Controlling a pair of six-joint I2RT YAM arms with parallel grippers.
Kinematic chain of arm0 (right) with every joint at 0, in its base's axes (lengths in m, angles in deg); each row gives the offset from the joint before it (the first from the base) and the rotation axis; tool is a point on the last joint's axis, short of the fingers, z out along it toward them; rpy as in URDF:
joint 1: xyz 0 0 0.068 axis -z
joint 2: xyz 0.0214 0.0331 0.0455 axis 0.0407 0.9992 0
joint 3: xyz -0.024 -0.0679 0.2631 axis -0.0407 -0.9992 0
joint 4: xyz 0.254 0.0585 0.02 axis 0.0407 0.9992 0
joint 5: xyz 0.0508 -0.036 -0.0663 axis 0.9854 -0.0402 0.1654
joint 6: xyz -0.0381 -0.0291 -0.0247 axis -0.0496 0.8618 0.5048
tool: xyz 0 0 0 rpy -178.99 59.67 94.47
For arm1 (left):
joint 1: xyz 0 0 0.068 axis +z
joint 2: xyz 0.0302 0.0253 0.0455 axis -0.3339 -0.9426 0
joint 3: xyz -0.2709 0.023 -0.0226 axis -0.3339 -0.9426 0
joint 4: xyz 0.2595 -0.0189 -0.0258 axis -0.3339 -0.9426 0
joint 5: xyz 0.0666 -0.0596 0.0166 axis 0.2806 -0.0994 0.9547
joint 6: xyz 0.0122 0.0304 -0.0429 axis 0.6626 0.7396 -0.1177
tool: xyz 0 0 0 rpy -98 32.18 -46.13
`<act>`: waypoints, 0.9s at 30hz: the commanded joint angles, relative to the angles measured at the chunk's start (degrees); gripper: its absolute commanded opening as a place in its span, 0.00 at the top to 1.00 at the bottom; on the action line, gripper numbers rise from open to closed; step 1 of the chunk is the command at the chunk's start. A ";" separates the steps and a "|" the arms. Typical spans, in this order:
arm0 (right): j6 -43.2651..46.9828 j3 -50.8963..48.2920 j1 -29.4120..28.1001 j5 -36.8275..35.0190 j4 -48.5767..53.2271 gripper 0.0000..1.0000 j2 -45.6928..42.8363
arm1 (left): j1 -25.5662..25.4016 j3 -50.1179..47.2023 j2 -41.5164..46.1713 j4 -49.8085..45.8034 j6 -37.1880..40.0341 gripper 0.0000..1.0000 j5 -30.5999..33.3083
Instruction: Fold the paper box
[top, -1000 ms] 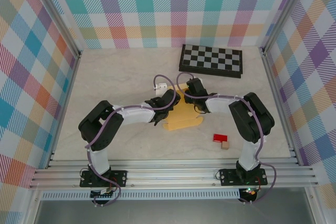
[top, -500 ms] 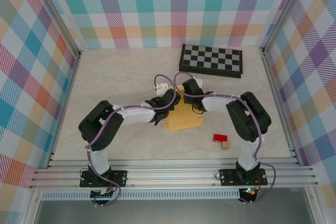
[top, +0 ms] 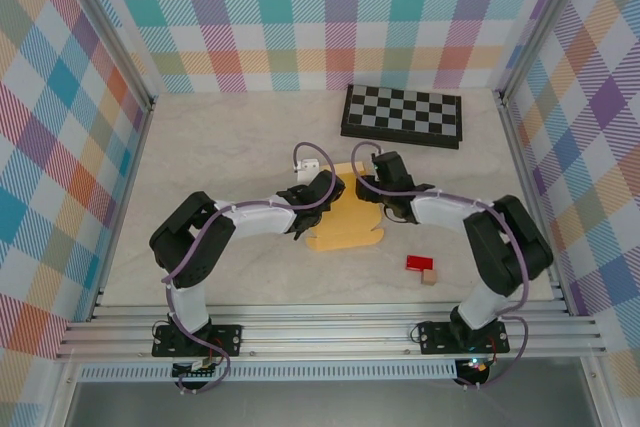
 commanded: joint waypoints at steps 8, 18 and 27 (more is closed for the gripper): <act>2.23 5.44 4.59 10.82 9.17 0.43 -8.69 | -0.21 -0.95 -1.70 -1.73 1.35 1.00 1.17; -3.03 13.73 7.83 19.16 14.90 0.55 0.32 | -0.96 -6.18 -0.34 6.35 4.12 1.00 3.71; -4.62 13.83 7.82 22.05 13.79 0.65 4.28 | -2.19 -6.73 -1.24 8.21 5.97 1.00 6.08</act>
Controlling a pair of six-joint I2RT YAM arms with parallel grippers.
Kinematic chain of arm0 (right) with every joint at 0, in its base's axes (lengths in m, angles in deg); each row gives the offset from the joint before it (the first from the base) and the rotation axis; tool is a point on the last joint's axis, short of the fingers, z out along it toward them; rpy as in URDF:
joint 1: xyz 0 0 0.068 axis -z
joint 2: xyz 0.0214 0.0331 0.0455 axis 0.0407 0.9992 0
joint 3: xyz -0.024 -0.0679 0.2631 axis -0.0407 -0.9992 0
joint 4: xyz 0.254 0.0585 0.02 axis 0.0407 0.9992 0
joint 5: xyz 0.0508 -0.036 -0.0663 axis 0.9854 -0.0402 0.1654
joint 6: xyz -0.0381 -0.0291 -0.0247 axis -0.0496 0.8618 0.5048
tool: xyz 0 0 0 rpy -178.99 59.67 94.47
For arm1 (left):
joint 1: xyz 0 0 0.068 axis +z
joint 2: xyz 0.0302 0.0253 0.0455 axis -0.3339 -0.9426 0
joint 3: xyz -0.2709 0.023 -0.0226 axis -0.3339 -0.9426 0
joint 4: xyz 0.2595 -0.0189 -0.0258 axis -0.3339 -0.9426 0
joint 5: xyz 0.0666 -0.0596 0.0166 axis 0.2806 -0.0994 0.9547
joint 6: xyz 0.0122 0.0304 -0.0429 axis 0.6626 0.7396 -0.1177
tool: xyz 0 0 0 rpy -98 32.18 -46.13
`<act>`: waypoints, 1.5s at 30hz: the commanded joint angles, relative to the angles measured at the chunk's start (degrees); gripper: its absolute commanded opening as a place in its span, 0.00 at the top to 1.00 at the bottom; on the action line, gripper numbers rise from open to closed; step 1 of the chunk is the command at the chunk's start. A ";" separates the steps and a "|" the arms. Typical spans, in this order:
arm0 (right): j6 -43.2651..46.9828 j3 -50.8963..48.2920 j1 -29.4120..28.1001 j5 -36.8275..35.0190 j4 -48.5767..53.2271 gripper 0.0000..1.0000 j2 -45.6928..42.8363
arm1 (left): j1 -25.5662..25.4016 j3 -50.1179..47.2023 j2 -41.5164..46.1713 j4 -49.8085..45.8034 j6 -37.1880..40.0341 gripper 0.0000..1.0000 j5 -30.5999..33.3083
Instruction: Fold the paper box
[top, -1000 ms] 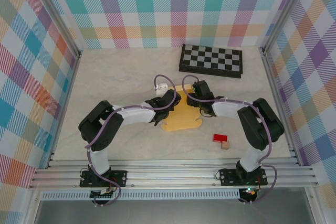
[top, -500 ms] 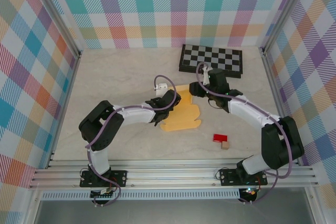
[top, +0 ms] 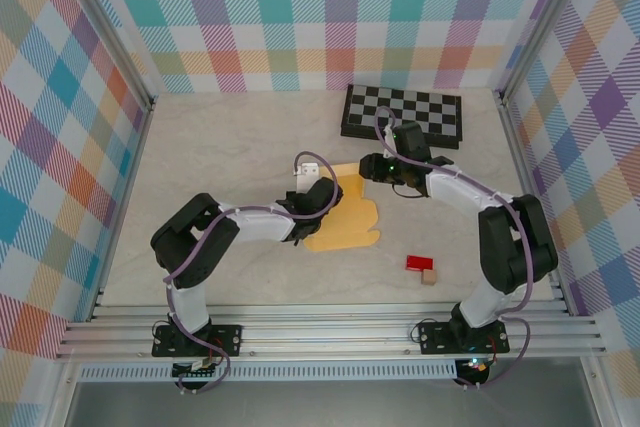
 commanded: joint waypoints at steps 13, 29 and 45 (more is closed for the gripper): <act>-1.35 -5.79 -0.32 1.21 -2.86 0.81 3.13 | -1.94 -1.64 -0.78 0.13 4.54 1.00 -2.61; -1.31 -5.82 -0.32 -2.65 -0.16 0.66 -4.46 | -1.64 -1.34 2.67 -0.28 10.18 0.95 -8.19; -1.55 -4.22 -0.41 0.29 3.16 0.62 -3.78 | -1.63 -2.10 0.88 4.64 13.68 0.98 -8.25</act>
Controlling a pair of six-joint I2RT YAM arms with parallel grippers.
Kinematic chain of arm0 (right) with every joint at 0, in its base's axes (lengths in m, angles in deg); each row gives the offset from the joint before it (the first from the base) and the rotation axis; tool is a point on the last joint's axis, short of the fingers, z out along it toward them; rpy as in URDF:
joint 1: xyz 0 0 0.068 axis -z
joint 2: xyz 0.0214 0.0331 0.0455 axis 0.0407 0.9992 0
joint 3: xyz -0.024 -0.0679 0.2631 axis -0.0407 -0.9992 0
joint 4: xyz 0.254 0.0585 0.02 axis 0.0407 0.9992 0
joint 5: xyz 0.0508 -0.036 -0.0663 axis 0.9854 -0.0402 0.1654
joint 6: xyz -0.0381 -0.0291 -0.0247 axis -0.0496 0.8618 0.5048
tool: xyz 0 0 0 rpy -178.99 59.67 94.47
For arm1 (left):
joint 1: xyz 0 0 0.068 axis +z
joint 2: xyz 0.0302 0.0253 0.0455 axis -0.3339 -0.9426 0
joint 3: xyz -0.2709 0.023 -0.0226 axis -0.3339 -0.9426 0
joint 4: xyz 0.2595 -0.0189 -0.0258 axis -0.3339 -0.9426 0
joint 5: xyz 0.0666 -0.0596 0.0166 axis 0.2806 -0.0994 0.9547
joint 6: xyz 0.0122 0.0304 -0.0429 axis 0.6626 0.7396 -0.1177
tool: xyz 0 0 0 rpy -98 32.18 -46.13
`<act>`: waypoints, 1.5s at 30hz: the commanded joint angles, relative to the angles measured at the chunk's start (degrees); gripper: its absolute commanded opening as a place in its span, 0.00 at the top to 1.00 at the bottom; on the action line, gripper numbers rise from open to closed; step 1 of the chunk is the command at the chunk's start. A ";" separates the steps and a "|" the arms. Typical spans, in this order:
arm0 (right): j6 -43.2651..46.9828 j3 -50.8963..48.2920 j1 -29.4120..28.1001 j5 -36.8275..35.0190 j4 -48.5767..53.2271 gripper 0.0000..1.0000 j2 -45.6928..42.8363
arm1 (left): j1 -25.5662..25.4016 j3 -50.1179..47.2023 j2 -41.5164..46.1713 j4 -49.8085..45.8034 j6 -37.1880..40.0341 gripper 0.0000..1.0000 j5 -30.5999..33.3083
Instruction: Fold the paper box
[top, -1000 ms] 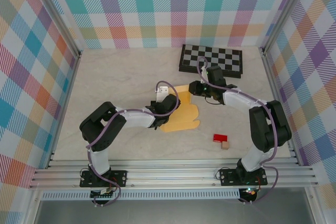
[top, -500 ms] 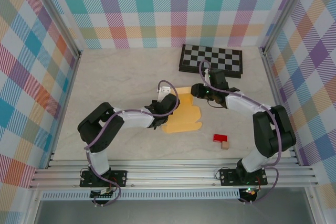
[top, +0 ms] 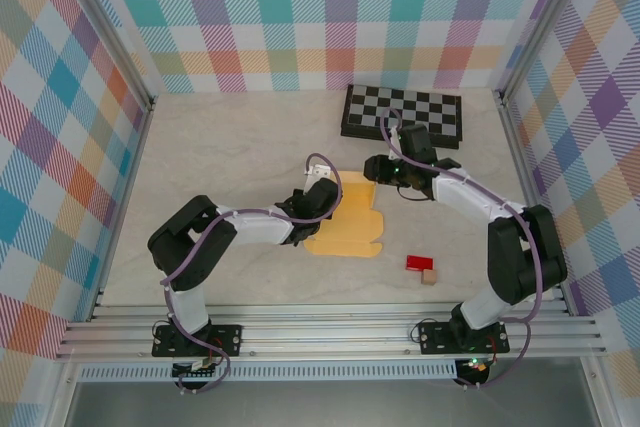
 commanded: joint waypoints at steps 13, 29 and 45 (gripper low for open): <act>-2.36 -9.48 -1.20 -1.54 -3.99 0.75 -0.94 | -1.13 -4.48 4.44 1.95 2.36 0.67 -7.85; -2.02 -12.43 -2.16 -4.68 -4.96 0.76 -3.95 | 8.60 -5.01 26.63 -13.47 -14.59 0.57 -29.13; -2.66 -12.94 -2.61 -3.67 -5.25 0.76 -4.08 | 12.01 -3.41 11.65 5.06 -31.19 0.60 -39.47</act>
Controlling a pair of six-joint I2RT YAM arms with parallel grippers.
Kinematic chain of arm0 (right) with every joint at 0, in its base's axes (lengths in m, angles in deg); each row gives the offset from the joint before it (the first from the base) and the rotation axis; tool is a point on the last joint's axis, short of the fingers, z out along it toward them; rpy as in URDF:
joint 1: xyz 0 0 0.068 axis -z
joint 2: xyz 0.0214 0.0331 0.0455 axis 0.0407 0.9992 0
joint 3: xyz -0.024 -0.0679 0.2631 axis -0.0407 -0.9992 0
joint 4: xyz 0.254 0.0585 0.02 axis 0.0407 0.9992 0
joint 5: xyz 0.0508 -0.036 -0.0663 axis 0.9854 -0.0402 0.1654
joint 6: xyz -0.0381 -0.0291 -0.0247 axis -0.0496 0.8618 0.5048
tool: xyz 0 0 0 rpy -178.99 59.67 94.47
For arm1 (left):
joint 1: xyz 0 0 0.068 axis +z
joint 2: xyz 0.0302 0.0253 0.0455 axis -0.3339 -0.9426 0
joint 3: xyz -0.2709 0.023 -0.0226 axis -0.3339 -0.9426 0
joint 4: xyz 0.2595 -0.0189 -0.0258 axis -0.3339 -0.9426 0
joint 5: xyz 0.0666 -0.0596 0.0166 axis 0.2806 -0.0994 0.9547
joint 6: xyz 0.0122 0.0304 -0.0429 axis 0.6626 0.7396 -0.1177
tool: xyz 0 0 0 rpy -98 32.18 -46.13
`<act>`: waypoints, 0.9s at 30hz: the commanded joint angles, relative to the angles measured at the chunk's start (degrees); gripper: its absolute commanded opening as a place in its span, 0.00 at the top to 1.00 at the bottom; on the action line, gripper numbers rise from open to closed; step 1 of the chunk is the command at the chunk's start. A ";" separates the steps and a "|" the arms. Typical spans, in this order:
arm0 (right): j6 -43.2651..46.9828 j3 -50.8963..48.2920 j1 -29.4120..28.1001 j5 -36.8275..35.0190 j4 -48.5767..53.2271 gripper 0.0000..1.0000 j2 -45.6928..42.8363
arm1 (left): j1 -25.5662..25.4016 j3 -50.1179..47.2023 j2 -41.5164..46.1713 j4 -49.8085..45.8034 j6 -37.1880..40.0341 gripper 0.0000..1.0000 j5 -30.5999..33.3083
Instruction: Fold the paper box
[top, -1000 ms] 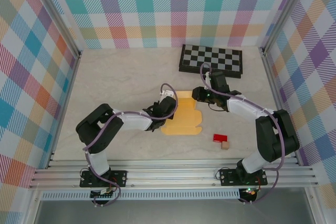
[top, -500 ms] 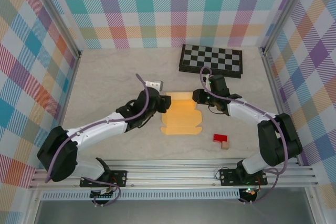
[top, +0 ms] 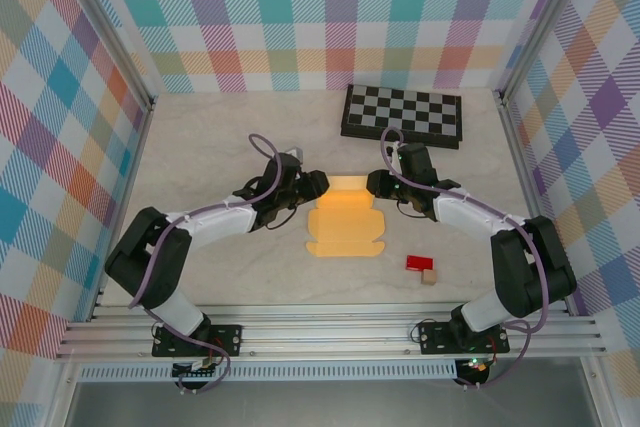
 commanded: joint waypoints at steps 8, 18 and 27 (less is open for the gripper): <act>-2.75 -1.84 -2.27 0.08 3.65 0.79 1.62 | -1.78 0.33 -2.15 2.65 -7.23 0.83 1.54; -5.17 -0.16 -4.00 -2.88 4.91 0.79 3.72 | -2.00 3.75 -4.85 -2.53 -5.29 0.89 3.97; -5.14 1.51 -4.00 -6.61 8.70 0.75 2.93 | -0.05 8.53 -1.74 -15.40 1.96 0.70 7.09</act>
